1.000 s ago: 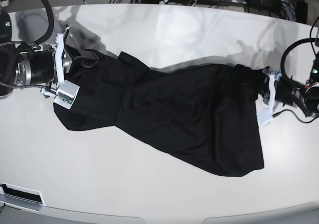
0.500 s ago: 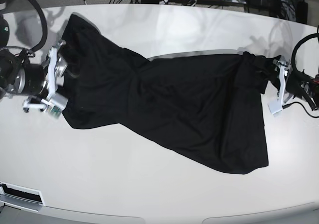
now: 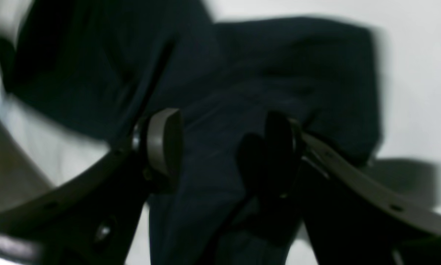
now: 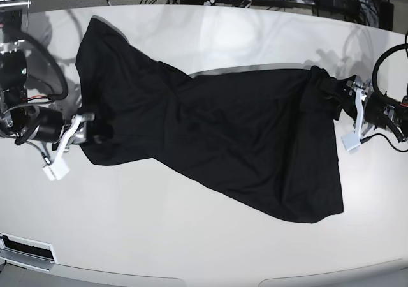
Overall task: Layout the t-shirt on the table in an organized manner, then fold the t-shirt properly
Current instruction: 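Hold the shirt ends with both grippers and stretch it flat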
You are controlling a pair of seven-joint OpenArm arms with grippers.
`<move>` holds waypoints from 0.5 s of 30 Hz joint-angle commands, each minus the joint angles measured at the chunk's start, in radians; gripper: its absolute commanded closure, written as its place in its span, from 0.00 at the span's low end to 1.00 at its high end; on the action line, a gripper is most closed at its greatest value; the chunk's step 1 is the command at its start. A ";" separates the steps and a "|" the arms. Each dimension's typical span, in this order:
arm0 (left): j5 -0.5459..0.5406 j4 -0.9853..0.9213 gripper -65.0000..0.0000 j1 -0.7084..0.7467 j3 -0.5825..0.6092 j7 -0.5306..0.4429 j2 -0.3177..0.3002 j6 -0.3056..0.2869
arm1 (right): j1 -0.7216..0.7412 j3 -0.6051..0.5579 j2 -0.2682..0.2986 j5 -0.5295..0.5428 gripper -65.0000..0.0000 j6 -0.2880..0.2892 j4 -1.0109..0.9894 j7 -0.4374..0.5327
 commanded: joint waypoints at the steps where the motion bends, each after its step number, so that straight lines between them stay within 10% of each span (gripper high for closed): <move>1: -0.016 0.001 0.52 -0.019 -0.010 -0.003 -0.022 -0.006 | 0.025 0.014 0.002 0.010 0.43 0.021 -0.037 0.005; 15: -0.017 -0.014 0.52 -0.019 -0.010 -0.004 -0.014 -0.006 | 0.086 0.038 -0.119 -0.047 0.43 0.078 -0.285 0.068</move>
